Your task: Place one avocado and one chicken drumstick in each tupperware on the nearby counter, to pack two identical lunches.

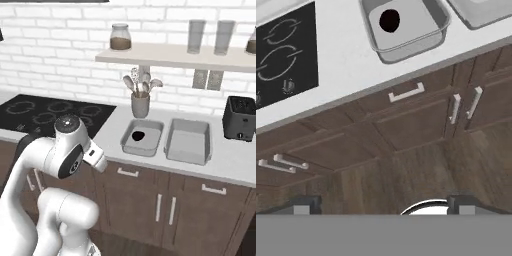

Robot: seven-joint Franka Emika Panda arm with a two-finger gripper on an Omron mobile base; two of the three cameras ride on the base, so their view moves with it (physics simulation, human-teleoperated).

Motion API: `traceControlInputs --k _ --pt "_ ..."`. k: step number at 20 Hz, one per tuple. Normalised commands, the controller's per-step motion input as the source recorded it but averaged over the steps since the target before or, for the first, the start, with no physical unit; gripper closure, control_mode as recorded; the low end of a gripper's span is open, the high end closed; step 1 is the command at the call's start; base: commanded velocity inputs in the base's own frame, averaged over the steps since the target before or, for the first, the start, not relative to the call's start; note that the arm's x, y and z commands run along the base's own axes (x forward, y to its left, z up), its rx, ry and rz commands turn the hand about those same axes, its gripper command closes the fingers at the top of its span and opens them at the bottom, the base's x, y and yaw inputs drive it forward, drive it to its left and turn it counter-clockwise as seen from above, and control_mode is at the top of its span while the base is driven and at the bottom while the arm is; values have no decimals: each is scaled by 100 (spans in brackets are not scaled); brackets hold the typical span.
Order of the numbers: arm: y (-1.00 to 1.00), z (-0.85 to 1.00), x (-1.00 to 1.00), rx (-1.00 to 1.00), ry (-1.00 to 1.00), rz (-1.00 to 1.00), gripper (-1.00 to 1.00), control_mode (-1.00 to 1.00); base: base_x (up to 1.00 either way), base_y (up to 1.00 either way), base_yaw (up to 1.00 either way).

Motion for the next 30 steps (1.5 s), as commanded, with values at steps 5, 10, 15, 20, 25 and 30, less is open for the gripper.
traceControlInputs --k 5,10,15,20,25,30 --pt "0 0 0 0 0 0 -100 100 -81 0 -68" --pt "0 0 0 0 0 0 -100 100 -37 0 -80" --pt "0 0 0 0 0 0 -100 100 -9 -19 -80" --pt "0 0 0 0 0 0 -100 100 0 -40 -79" --pt "0 0 0 0 0 0 -100 100 0 -74 -73" --pt "0 0 0 0 0 0 -100 100 3 -94 -61"
